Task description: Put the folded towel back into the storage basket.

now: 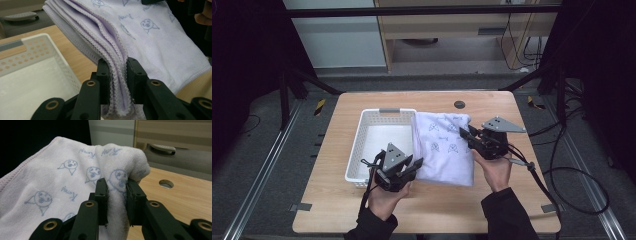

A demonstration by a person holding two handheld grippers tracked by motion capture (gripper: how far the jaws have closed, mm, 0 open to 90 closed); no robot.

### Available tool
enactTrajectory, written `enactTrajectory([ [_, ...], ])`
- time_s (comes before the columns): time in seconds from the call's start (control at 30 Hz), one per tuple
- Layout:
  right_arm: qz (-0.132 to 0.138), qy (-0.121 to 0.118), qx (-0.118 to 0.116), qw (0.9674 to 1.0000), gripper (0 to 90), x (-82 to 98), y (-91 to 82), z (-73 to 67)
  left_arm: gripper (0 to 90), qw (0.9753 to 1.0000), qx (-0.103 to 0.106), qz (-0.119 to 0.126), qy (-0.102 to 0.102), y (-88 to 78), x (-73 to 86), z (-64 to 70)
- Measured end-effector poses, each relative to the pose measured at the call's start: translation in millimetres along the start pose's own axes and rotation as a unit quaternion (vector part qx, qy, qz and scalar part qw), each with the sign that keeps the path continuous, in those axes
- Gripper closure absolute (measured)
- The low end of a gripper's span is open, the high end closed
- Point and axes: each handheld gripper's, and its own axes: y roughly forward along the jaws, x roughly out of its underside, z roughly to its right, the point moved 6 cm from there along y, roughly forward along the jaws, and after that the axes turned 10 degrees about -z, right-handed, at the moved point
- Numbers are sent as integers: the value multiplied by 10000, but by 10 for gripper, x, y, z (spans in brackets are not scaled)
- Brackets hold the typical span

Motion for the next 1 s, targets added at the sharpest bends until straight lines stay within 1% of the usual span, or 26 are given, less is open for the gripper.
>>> enactTrajectory([
  [0.17,34,-15,-48,10000,741,-63,43,-67,729,10000,-53,52,-50,-72,4,-86],
  [0.33,40,-103,-55,9999,741,-142,90,-144,729,9999,-96,77,-89,-136,7,-170],
  [0.43,52,-58,-112,9999,741,-152,121,-167,729,9998,-103,97,-114,-174,14,-208],
  [0.57,62,-121,-115,9998,741,-171,155,-206,729,9998,-133,106,-118,-205,28,-239],
  [0.6,70,-153,-118,9998,741,-197,177,-242,729,9998,-148,110,-121,-221,32,-259],
  [0.8,110,-182,-184,9996,741,-264,218,-321,729,9994,-239,166,-188,-312,57,-366],
  [0.87,145,-198,-228,9994,741,-302,260,-388,729,9993,-269,168,-200,-335,73,-402],
  [0.9,145,-198,-228,9994,741,-302,260,-388,729,9992,-289,173,-214,-345,83,-422],
  [0.93,129,-233,-225,9994,741,-313,304,-430,729,9992,-300,154,-214,-354,95,-442],
  [1.0,122,-268,-218,9993,741,-318,328,-452,729,9991,-337,140,-225,-378,126,-485],
])
